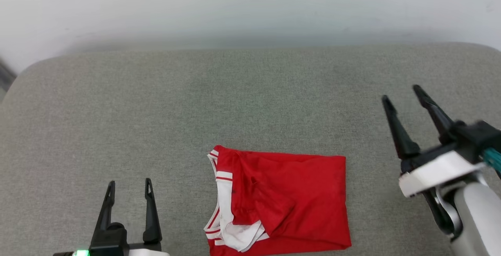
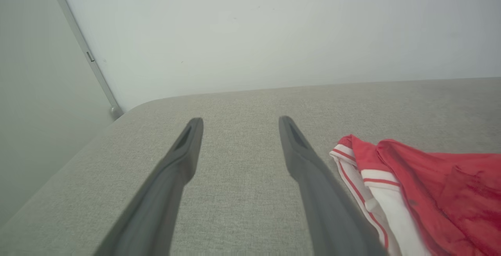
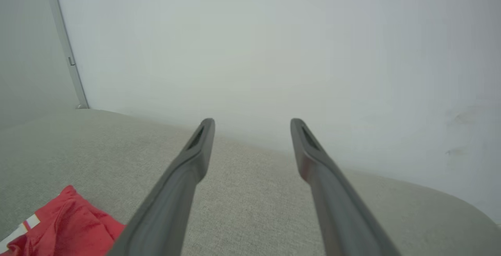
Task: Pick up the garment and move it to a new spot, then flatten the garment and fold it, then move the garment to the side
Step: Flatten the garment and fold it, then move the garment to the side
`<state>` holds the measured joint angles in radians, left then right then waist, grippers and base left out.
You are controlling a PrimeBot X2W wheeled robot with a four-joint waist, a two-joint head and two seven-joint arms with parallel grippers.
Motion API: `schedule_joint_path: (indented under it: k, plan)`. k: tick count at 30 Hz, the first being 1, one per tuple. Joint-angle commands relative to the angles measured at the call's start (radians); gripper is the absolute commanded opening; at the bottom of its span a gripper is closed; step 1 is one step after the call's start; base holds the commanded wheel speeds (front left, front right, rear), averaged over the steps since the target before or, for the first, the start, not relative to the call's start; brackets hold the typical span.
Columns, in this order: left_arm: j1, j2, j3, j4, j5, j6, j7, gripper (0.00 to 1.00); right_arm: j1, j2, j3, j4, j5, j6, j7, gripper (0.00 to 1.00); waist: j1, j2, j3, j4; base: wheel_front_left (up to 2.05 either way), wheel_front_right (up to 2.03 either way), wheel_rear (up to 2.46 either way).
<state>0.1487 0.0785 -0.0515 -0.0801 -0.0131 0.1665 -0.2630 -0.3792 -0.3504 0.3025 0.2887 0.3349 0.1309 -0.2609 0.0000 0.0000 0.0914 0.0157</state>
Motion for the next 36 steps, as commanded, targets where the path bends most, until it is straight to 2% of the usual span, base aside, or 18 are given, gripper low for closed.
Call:
schedule_joint_path:
  k: [1,5,8,15,22,27,32,36]
  plan:
    - [0.013,-0.001,0.0,0.004,-0.004,-0.008,-0.002,1.0,0.056,0.029,-0.06,-0.049,-0.027,0.0,-0.004,1.0,0.0,0.0,-0.01,0.002,0.0,0.0,0.0]
    - [0.025,-0.003,-0.006,0.014,-0.006,-0.016,-0.002,1.0,0.216,0.104,-0.196,-0.167,-0.086,0.0,-0.004,1.0,0.0,0.0,-0.029,0.01,0.0,0.0,0.0]
    - [0.031,-0.004,-0.009,0.021,-0.005,-0.025,-0.002,1.0,0.315,0.156,-0.259,-0.233,-0.111,0.0,-0.004,1.0,0.0,0.0,-0.042,0.017,0.0,0.0,0.0]
    - [0.05,-0.006,-0.01,0.032,-0.006,-0.04,-0.002,1.0,0.458,0.234,-0.326,-0.309,-0.132,0.0,-0.004,1.0,0.0,0.0,-0.06,0.024,0.0,0.0,0.0]
    - [0.053,-0.008,-0.003,0.037,-0.01,-0.048,-0.002,1.0,0.518,0.262,-0.329,-0.321,-0.147,0.0,-0.004,1.0,0.0,0.0,-0.064,0.027,0.0,0.0,0.0]
    - [0.055,-0.01,0.003,0.037,-0.013,-0.052,-0.002,1.0,0.469,0.267,-0.336,-0.326,-0.14,0.0,-0.004,1.0,0.0,0.0,-0.061,0.022,0.0,0.0,0.0]
    - [0.039,-0.013,0.01,0.034,-0.017,-0.056,-0.002,1.0,0.329,0.199,-0.317,-0.352,-0.148,0.0,-0.004,1.0,0.0,0.0,-0.039,0.017,0.0,0.0,0.0]
    - [0.026,-0.015,0.01,0.037,-0.014,-0.062,-0.002,1.0,0.189,0.105,-0.254,-0.291,-0.146,0.0,0.018,1.0,0.0,0.0,-0.019,0.017,0.0,0.0,0.0]
